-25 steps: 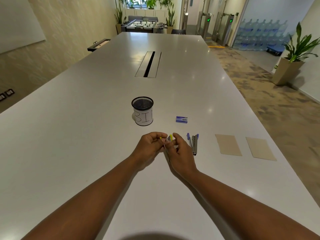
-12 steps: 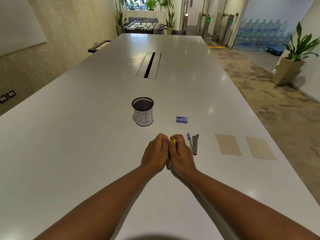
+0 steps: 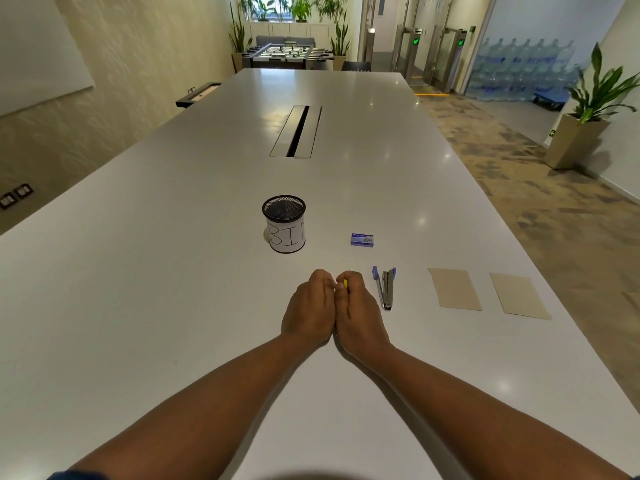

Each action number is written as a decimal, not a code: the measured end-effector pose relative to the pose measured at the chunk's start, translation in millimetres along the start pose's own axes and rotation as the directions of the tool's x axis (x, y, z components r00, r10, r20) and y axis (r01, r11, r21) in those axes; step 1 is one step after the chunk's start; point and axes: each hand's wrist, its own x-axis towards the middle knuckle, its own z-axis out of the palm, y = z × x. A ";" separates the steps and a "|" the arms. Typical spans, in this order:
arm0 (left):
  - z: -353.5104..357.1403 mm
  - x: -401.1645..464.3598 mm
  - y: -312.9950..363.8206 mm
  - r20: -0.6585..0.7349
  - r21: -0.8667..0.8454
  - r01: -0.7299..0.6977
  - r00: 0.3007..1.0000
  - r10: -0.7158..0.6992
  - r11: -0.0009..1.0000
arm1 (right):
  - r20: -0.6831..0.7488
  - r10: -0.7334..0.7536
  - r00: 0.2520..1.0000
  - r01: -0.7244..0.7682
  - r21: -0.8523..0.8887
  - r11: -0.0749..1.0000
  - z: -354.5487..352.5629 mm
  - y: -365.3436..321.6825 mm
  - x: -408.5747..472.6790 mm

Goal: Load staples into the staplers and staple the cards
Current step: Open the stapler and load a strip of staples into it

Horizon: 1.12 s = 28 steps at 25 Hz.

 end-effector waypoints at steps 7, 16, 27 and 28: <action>2.1 4.8 -1.6 -0.053 -0.141 0.088 0.994 -0.096 0.986 | -0.110 -0.029 0.994 0.032 0.032 0.999 -2.9 -2.2 -1.0; -10.4 20.0 -12.8 -0.014 -0.453 0.208 0.971 -0.240 0.867 | -0.174 0.039 0.984 -0.025 0.081 0.996 -11.1 -7.8 -9.5; -14.2 17.3 -7.5 -0.045 -0.330 0.178 0.978 -0.204 0.927 | -0.084 0.101 0.991 -0.121 -0.279 0.953 -26.9 -2.8 -34.5; -13.6 16.5 -6.7 -0.045 -0.300 0.171 0.980 -0.193 0.939 | -0.067 0.102 0.992 -0.118 -0.303 0.946 -26.8 -3.7 -34.5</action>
